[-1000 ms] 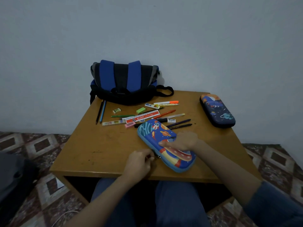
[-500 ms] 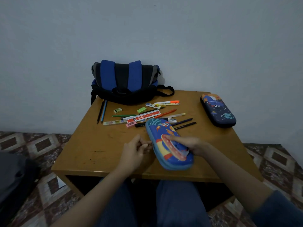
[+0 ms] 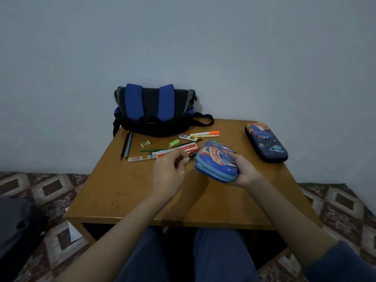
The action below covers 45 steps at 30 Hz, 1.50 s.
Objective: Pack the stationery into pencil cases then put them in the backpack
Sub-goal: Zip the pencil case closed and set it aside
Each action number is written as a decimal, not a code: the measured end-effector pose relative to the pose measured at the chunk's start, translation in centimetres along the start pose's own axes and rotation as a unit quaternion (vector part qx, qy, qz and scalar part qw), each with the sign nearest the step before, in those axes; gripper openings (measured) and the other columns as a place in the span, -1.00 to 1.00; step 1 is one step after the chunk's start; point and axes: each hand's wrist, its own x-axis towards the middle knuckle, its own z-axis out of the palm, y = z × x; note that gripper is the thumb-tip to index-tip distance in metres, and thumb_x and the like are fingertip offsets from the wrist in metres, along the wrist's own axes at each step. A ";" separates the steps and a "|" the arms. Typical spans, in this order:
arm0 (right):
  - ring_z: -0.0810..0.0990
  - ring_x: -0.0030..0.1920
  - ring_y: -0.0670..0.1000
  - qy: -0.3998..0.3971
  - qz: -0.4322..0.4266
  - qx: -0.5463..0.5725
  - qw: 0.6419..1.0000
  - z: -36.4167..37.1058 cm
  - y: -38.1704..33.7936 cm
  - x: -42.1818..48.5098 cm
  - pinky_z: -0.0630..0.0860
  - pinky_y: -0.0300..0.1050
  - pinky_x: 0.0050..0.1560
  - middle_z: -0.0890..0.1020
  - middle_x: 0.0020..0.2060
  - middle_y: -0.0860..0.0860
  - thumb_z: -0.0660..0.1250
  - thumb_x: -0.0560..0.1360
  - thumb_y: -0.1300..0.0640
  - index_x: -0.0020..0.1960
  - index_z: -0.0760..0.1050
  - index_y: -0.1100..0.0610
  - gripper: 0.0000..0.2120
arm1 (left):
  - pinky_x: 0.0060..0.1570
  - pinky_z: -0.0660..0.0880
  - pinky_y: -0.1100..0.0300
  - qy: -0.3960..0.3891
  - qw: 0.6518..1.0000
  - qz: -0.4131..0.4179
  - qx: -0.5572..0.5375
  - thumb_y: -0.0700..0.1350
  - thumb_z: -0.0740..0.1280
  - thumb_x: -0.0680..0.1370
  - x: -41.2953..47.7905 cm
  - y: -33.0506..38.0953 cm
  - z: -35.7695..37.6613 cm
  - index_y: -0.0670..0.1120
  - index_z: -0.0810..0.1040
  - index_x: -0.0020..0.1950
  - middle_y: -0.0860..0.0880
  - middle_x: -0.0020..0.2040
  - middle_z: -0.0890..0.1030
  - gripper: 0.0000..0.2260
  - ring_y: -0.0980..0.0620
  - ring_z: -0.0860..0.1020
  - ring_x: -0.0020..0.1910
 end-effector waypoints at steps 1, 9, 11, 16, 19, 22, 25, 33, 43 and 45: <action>0.68 -0.25 0.14 -0.004 0.006 -0.005 1.000 -0.3 -0.1 -0.2 0.61 0.10 -0.32 0.66 -0.14 0.17 0.26 0.54 0.01 0.11 0.50 0.21 -0.71 | -0.28 0.46 0.26 0.002 1.000 -0.009 -0.005 -0.17 0.30 0.54 0.0 0.0 -0.1 0.01 0.48 -0.14 0.04 -0.25 0.55 -0.90 0.06 0.55 -0.20; 0.69 -0.19 0.20 -0.017 -0.014 -0.028 0.999 -1.7 -0.5 -0.9 0.62 0.11 -0.37 0.61 0.05 0.20 0.43 0.29 0.17 0.33 0.33 0.21 -0.36 | -0.31 0.41 0.29 0.000 0.997 -0.073 0.025 -0.14 0.31 0.54 1.5 -1.9 -1.0 0.00 0.49 -0.13 0.00 -0.15 0.57 -0.94 0.06 0.53 -0.12; 0.65 -0.09 0.25 -0.004 -0.021 -0.016 1.000 -1.3 -0.5 -1.0 0.60 0.25 -0.32 0.58 0.11 0.23 0.41 0.36 0.24 0.36 0.28 0.20 -0.38 | -0.32 0.41 0.28 -0.006 0.996 -0.073 0.045 -0.14 0.32 0.54 1.3 -2.3 -0.8 -0.02 0.50 -0.11 0.00 -0.15 0.56 -0.95 0.06 0.52 -0.12; 0.55 0.09 0.27 0.013 -0.027 0.019 0.999 -0.5 -0.7 -0.8 0.45 0.35 0.03 0.54 0.04 0.25 0.33 0.47 0.29 0.36 0.25 0.22 -0.50 | -0.36 0.33 0.38 -0.002 0.997 -0.028 0.077 -0.17 0.33 0.53 0.6 -2.5 -0.8 -0.09 0.58 -0.07 0.04 -0.24 0.52 -0.96 0.10 0.50 -0.22; 0.47 0.24 0.30 0.018 -0.033 0.072 0.997 0.0 -0.5 -0.7 0.39 0.38 0.19 0.50 -0.01 0.25 0.33 0.48 0.30 0.32 0.24 0.22 -0.53 | -0.35 0.27 0.41 -0.017 0.996 0.013 0.081 -0.17 0.34 0.52 -0.1 -1.9 -0.4 -0.09 0.60 -0.08 0.09 -0.28 0.49 -0.95 0.19 0.44 -0.31; 0.46 0.25 0.30 0.018 -0.053 0.111 0.992 0.9 0.1 -0.7 0.37 0.38 0.22 0.48 -0.06 0.24 0.31 0.49 0.32 0.25 0.22 0.19 -0.60 | -0.29 0.35 0.36 -0.019 0.998 0.016 0.059 -0.17 0.34 0.52 -0.7 -1.4 0.2 -0.12 0.61 -0.05 0.07 -0.25 0.52 -0.93 0.17 0.47 -0.27; 0.47 0.25 0.30 0.014 -0.055 0.144 0.988 1.5 0.6 -0.7 0.38 0.37 0.21 0.49 -0.06 0.26 0.30 0.51 0.32 0.18 0.20 0.20 -0.65 | -0.19 0.50 0.26 -0.016 0.999 0.000 0.045 -0.15 0.34 0.52 -1.1 -1.1 0.4 -0.13 0.62 -0.02 0.04 -0.21 0.57 -0.90 0.10 0.56 -0.19; 0.53 0.17 0.26 0.016 -0.019 0.088 0.996 1.1 1.3 -0.2 0.49 0.26 -0.08 0.53 0.09 0.25 0.34 0.48 0.25 0.23 0.26 0.21 -0.60 | -0.23 0.52 0.32 -0.140 0.979 -0.100 -0.107 -0.13 0.34 0.50 -2.1 -1.8 1.0 -0.05 0.61 -0.18 0.03 -0.29 0.62 -0.92 0.11 0.60 -0.27; 0.60 0.04 0.13 -0.113 -0.033 -0.321 0.940 -0.1 1.0 -1.0 0.53 0.12 0.13 0.63 0.07 0.16 0.35 0.44 0.02 0.19 0.48 0.25 -0.58 | -0.13 0.58 0.10 -0.237 0.851 -0.332 -0.330 0.21 0.14 0.50 -0.7 -3.2 1.4 -0.07 0.55 0.03 -0.08 -0.14 0.67 -0.60 -0.04 0.65 -0.16; 0.62 0.01 0.13 -0.090 -0.065 -0.322 0.940 0.3 1.7 -1.4 0.52 0.13 0.18 0.64 0.05 0.17 0.33 0.48 0.04 0.11 0.52 0.25 -0.68 | -0.16 0.61 0.10 -0.221 0.841 -0.340 -0.357 0.13 0.29 0.46 -0.5 -2.8 2.0 -0.10 0.54 0.03 -0.06 -0.19 0.69 -0.67 -0.03 0.66 -0.24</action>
